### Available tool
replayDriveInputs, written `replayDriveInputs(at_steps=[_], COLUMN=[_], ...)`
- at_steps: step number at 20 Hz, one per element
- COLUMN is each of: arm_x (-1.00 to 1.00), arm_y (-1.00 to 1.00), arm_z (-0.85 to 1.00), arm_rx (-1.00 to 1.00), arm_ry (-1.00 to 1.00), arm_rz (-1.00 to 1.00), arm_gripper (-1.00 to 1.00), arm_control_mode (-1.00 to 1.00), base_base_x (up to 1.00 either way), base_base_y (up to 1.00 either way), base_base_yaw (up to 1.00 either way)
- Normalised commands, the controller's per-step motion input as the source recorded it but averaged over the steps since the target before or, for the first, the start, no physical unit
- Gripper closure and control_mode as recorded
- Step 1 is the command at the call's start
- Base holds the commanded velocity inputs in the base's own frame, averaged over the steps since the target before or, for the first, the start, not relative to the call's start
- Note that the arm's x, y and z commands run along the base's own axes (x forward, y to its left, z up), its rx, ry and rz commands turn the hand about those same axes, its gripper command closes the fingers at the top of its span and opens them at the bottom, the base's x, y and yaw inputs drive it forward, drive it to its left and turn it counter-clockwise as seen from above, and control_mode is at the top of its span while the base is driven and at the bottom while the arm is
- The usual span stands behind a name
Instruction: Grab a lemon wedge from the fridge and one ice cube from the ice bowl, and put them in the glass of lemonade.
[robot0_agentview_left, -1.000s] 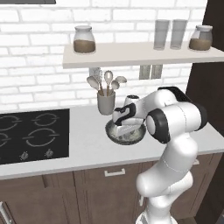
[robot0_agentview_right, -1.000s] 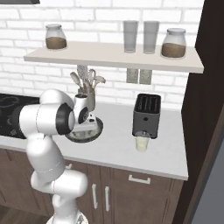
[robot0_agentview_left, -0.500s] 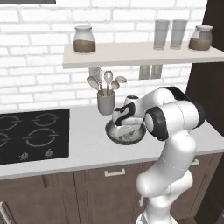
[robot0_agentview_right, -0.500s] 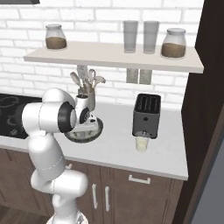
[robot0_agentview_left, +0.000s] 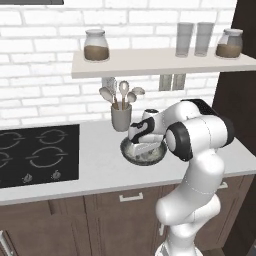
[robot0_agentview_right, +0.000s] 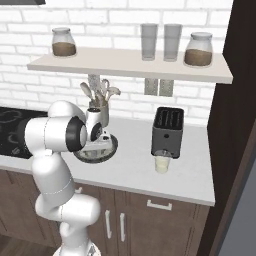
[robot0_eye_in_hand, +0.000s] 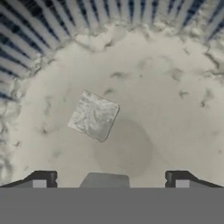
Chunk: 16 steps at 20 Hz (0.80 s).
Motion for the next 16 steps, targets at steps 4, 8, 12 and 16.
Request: replayDriveInputs(at_steps=[4, 8, 12, 16], arm_x=[0.03, 0.16, 0.01, 0.00], arm_y=[0.00, 0.00, 0.00, 0.00], arm_z=[0.00, 0.00, 0.00, 0.00], arm_rx=[0.00, 0.00, 0.00, 0.00], arm_ry=[-0.01, -0.07, -0.03, 0.00], arm_rz=[0.00, 0.00, 0.00, 0.00], arm_gripper=[-1.00, -1.00, -1.00, -1.00], arm_control_mode=[-1.00, -1.00, -1.00, -1.00], base_base_x=[0.00, 0.00, 0.00, 0.00], base_base_y=[0.00, 0.00, 0.00, 0.00], base_base_yaw=[0.00, 0.00, 0.00, 0.00])
